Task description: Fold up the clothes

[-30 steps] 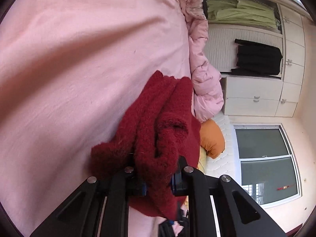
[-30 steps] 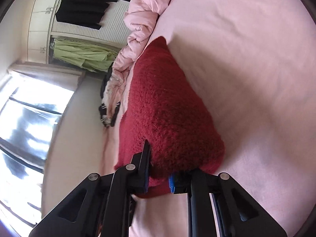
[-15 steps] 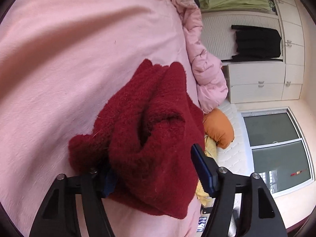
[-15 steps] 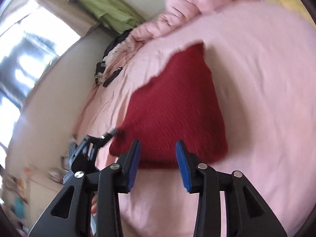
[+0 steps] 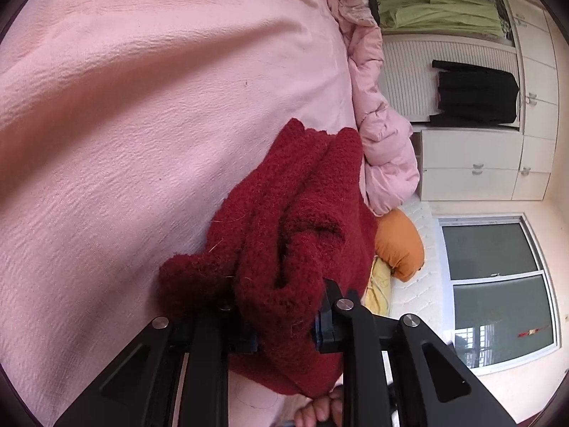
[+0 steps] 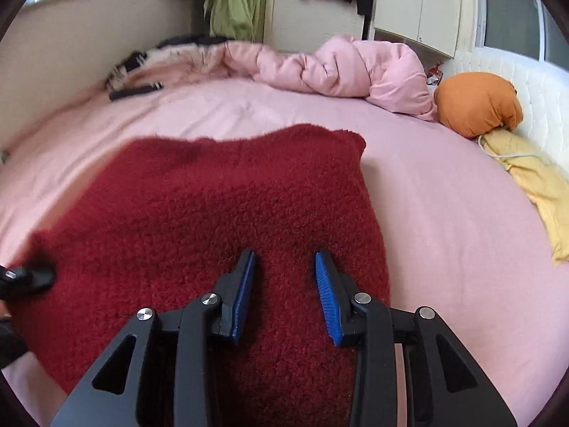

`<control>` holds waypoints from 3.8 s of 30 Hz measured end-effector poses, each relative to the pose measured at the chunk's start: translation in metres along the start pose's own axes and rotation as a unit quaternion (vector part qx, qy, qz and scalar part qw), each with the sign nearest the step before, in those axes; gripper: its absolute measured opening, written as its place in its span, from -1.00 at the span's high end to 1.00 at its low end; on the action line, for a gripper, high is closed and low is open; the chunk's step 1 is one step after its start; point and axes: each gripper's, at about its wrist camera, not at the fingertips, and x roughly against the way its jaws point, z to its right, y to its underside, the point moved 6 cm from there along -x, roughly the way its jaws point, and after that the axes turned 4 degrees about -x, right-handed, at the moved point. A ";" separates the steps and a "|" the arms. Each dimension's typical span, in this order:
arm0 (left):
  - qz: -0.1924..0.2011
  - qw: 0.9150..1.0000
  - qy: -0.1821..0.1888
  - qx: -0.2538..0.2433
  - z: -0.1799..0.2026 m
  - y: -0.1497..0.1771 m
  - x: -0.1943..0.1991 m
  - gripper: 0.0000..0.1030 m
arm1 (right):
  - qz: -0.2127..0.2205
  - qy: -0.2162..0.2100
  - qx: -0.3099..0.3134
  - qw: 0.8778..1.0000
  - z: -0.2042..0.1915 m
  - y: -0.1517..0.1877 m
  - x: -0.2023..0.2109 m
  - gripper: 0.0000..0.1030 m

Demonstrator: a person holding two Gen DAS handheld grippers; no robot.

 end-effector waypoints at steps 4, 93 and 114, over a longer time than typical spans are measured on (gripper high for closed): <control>0.002 1.000 -0.001 0.003 0.000 0.000 -0.001 0.58 | 0.033 -0.024 -0.030 0.999 0.008 -0.002 0.037 0.30; -0.016 0.995 0.057 0.077 -0.008 0.014 0.012 0.02 | -0.008 -0.126 -0.169 0.977 -0.022 -0.071 0.011 -0.53; 0.030 0.998 0.048 0.036 -0.008 0.000 0.022 0.63 | -0.090 -0.329 -0.508 0.791 0.041 0.073 0.014 0.73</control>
